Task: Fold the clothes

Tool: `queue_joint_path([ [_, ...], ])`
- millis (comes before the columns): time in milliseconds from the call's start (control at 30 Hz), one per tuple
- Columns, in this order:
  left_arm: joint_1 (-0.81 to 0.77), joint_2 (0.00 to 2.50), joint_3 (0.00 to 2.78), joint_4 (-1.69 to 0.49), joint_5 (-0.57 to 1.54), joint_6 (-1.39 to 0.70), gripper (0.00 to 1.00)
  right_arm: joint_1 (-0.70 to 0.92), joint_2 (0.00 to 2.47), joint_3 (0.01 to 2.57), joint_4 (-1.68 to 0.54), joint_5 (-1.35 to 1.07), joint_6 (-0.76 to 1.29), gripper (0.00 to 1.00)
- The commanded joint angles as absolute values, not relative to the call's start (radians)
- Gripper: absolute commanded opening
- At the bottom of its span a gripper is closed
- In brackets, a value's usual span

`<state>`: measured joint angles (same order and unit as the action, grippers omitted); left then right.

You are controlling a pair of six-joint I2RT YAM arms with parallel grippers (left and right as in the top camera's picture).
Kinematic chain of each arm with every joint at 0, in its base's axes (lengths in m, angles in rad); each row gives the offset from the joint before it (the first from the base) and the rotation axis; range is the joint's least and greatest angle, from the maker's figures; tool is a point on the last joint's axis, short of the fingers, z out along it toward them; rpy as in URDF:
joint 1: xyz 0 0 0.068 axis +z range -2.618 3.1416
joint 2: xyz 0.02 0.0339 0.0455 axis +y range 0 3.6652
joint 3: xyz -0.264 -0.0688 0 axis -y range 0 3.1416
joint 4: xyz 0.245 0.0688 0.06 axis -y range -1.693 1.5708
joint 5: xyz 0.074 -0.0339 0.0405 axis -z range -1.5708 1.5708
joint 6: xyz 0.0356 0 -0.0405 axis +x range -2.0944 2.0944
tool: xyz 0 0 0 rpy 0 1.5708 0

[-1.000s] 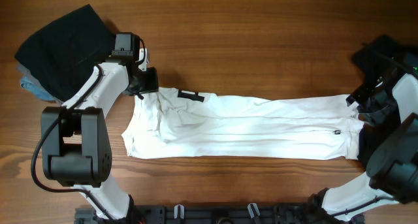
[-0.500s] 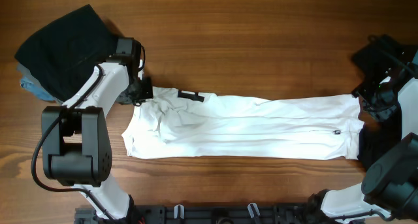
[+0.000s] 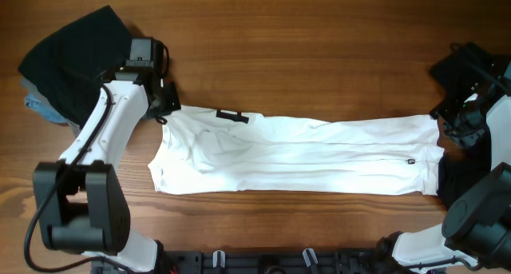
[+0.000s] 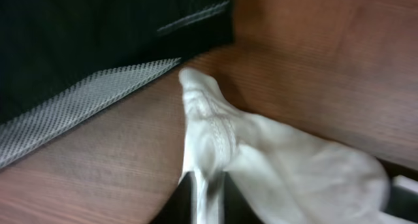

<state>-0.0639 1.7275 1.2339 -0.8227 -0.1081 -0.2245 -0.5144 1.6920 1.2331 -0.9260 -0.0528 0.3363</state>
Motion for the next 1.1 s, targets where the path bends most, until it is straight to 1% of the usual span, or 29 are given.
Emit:
queue_joint_path([
  [0, -0.056, 1.74, 1.247, -0.802, -0.106, -0.252, 0.17, -0.517, 1.694, 1.249, -0.92, -0.072, 0.332, 0.63],
  [33, -0.056, 1.752, 1.247, -0.8, -0.106, -0.252, 0.13, -0.517, 1.694, 1.249, -0.921, -0.072, 0.332, 0.63],
  [100, -0.05, 1.777, 1.247, -0.792, -0.106, -0.251, 0.11, -0.517, 1.694, 1.249, -0.921, -0.072, 0.332, 0.64],
  [167, -0.045, 1.8, 1.247, -0.789, -0.106, -0.252, 0.04, -0.517, 1.694, 1.249, -0.921, -0.072, 0.332, 0.64],
  [200, -0.043, 1.808, 1.247, -0.789, -0.106, -0.252, 0.04, -0.517, 1.694, 1.249, -0.921, -0.072, 0.332, 0.64],
  [300, -0.041, 1.805, 1.25, -0.788, -0.089, -0.251, 0.04, -0.517, 1.694, 1.249, -0.921, -0.072, 0.332, 0.64],
  [333, -0.042, 1.791, 1.251, -0.785, -0.027, -0.246, 0.05, -0.517, 1.694, 1.249, -0.921, -0.072, 0.332, 0.64],
  [367, -0.043, 1.787, 1.251, -0.782, 0.016, -0.244, 0.08, -0.517, 1.694, 1.249, -0.921, -0.072, 0.332, 0.64],
  [400, -0.044, 1.787, 1.251, -0.778, 0.059, -0.244, 0.08, -0.517, 1.694, 1.249, -0.921, -0.072, 0.332, 0.64],
  [467, -0.049, 1.793, 1.243, -0.773, 0.12, -0.244, 0.04, -0.517, 1.694, 1.249, -0.921, -0.073, 0.332, 0.63],
  [600, -0.082, 1.805, 1.197, -0.781, 0.207, -0.243, 0.04, -0.517, 1.694, 1.249, -0.922, -0.083, 0.313, 0.65],
  [700, -0.106, 1.811, 1.121, -0.786, 0.208, -0.255, 0.04, -0.517, 1.694, 1.249, -0.925, -0.083, 0.314, 0.66],
  [767, -0.105, 1.813, 1.057, -0.773, 0.195, -0.308, 0.04, -0.517, 1.694, 1.249, -0.925, -0.083, 0.314, 0.67],
  [867, -0.095, 1.813, 0.958, -0.702, 0.16, -0.377, 0.04, -0.517, 1.694, 1.249, -0.921, -0.083, 0.315, 0.67],
  [967, -0.081, 1.813, 0.884, -0.625, 0.16, -0.402, 0.04, -0.517, 1.694, 1.249, -0.92, -0.083, 0.315, 0.68],
  [1033, -0.074, 1.813, 0.878, -0.619, 0.164, -0.401, 0.14, -0.517, 1.694, 1.249, -0.921, -0.083, 0.314, 0.67],
  [1067, -0.072, 1.81, 0.881, -0.62, 0.165, -0.401, 0.15, -0.517, 1.694, 1.249, -0.921, -0.083, 0.314, 0.67],
])
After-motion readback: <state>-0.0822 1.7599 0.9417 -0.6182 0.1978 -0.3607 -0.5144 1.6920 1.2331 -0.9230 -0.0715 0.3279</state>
